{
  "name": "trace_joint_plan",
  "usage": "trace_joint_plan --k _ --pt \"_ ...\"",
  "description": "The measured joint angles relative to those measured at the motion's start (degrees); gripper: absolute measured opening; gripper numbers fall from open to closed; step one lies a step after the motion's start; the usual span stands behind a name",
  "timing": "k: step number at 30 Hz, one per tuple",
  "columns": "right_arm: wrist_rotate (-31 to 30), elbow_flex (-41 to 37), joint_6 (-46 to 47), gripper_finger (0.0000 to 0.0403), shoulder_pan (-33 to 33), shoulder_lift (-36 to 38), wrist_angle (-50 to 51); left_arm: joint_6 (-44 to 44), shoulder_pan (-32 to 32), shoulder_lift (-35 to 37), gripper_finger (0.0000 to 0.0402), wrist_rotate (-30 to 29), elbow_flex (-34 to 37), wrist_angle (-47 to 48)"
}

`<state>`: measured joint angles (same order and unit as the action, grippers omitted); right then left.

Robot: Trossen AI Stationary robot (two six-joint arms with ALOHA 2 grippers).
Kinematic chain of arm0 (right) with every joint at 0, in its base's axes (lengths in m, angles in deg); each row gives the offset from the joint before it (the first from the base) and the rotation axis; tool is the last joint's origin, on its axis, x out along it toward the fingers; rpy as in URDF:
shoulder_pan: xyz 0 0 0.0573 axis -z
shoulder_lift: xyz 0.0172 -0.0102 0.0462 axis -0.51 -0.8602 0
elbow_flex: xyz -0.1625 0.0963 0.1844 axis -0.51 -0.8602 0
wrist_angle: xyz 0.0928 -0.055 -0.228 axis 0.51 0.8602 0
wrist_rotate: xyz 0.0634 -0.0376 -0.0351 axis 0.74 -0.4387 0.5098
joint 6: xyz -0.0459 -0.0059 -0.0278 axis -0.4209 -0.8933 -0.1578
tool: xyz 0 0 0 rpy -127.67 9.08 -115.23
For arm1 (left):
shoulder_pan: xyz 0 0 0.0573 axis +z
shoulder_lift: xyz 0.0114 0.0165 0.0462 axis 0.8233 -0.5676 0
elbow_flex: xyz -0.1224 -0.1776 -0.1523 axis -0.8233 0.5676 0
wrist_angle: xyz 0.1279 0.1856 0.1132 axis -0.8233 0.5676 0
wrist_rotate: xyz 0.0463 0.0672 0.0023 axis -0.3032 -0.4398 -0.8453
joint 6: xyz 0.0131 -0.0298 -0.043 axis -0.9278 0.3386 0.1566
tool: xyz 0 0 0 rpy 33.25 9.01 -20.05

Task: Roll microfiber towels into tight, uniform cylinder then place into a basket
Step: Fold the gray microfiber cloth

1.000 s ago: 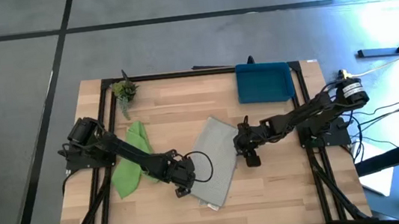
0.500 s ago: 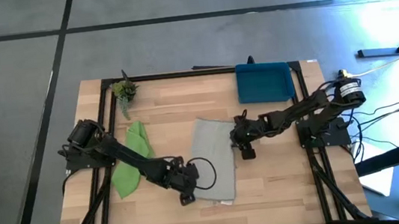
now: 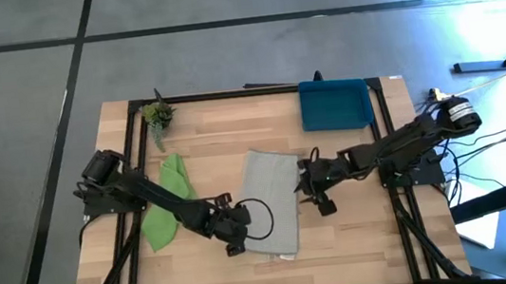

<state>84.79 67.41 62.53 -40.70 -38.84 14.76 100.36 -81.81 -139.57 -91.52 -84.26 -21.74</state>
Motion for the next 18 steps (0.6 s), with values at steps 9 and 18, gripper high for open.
trace_joint_plan --k 9,18 --pt "0.29 0.02 -0.09 0.018 -0.71 -7.1 -5.75 2.52 0.0 -2.95 0.0071 1.19 0.66 -1.0" --pt "-0.96 0.24 -0.33 0.018 2.44 -12.92 -8.73 3.91 -0.98 -3.98 0.0071 2.24 0.6 -5.88"
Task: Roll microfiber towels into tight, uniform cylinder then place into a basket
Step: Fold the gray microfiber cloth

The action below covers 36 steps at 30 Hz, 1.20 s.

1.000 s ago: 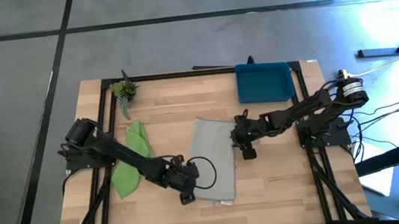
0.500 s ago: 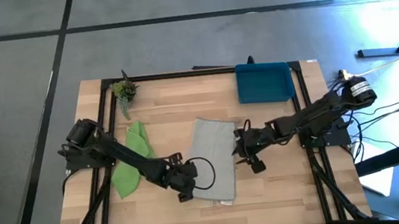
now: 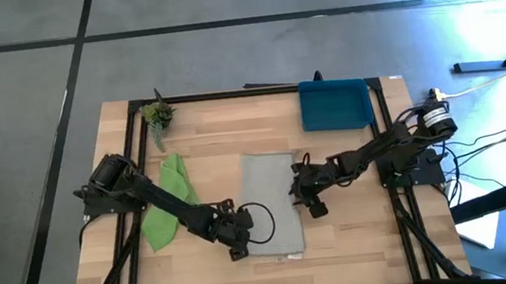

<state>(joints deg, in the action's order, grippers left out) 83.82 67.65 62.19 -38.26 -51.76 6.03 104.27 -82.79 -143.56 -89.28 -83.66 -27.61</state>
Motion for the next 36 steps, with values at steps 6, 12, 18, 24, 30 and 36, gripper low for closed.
trace_joint_plan --k 6,12,18,24,30,36 --pt "-0.21 -0.1 -2.12 0.018 1.33 0.46 -0.41 -1.24 -0.04 0.31 0.0071 -2.13 0.1 -0.04" --pt "-0.74 -0.22 -3.25 0.018 -1.01 7.39 3.43 -2.95 -0.61 4.0 0.0071 -6.73 -0.87 1.2" --pt "-0.42 -0.24 -8.57 0.018 -11.4 9.64 3.6 -4.46 -3.43 5.68 0.0071 -11.71 -0.9 1.16" --pt "-3.65 -0.24 -9.39 0.018 -20.24 9.13 0.71 -4.07 -5.38 5.62 0.0071 -15.88 -0.87 0.8" --pt "-4.84 -0.24 -9.56 0.018 -23.55 5.09 -5.95 -4.46 -6.19 5.62 0.0071 -19.6 -0.87 -1.46" --pt "-4.42 -0.2 -10.44 0.018 -24.15 -0.34 -13.67 -5.84 -6.47 5.62 0.0071 -22.21 -0.9 -1.84"
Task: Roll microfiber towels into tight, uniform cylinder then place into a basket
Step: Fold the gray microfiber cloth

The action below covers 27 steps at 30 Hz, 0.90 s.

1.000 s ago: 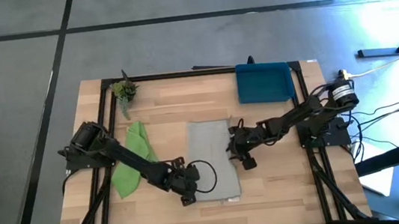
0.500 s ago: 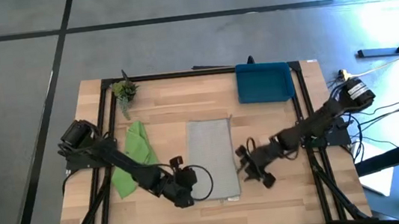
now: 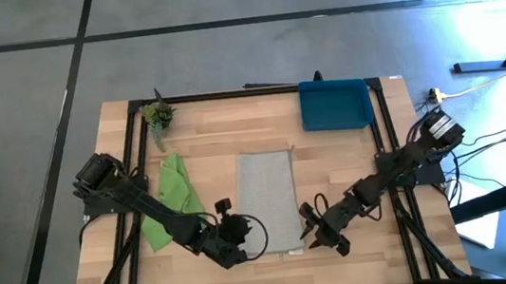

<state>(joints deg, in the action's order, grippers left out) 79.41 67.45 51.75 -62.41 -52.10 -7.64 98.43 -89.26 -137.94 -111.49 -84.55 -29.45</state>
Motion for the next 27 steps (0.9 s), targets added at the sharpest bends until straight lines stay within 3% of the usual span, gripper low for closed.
trace_joint_plan --k 14,18,24,27 --pt "0.0 1.19 -0.91 0.017 0.95 -11.1 -10.12 -0.26 0.07 0.0 0.0071 -0.39 0.0 0.02" --pt "-0.31 1.54 0.93 0.0131 1.16 -12.36 -10.33 -0.3 0.07 0.0 0.0071 -1.44 0.0 0.02" --pt "-2.32 1.6 1.49 0.0024 1.22 -12.35 -9.96 -0.3 0.07 0.0 0.0071 -1.68 0.0 0.02" --pt "-4.21 1.52 1.34 0.0011 1.55 -12.15 -10.25 -0.28 0.0 0.0 0.0071 -1.68 -0.02 0.02"
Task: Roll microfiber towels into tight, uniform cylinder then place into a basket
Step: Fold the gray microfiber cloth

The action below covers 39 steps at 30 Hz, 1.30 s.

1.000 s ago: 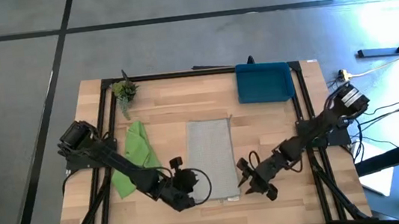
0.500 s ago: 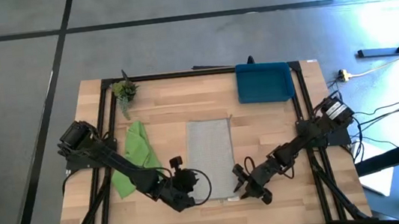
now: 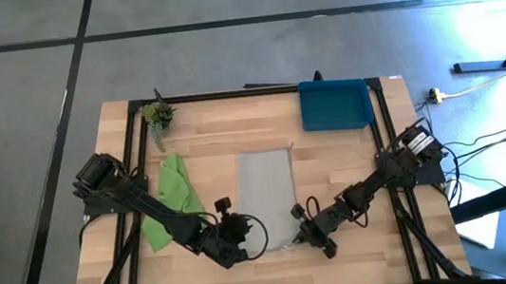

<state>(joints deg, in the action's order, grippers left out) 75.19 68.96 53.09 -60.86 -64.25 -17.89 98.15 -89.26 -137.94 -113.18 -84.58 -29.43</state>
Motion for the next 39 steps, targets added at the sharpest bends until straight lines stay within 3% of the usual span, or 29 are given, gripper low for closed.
trace_joint_plan --k 11,18,25,39 --pt "-0.5 -0.33 1.01 0.0008 1.84 9.0 3.35 -1.34 -0.5 0.0 0.0071 -0.02 0.0 0.0" --pt "-5.18 -0.26 4.09 0.0009 5.2 12.63 3.33 -1.12 -0.8 0.0 0.0071 -0.01 0.0 -0.12" --pt "3.27 -0.24 3.52 0.0009 6.21 12.09 4.7 -0.91 -1.4 0.0 0.0071 0.0 -0.02 -0.88" --pt "5.9 -0.24 6.82 0.0012 4.86 12.11 7.75 -0.85 -1.44 0.0 0.0071 0.0 -0.04 -1.81"
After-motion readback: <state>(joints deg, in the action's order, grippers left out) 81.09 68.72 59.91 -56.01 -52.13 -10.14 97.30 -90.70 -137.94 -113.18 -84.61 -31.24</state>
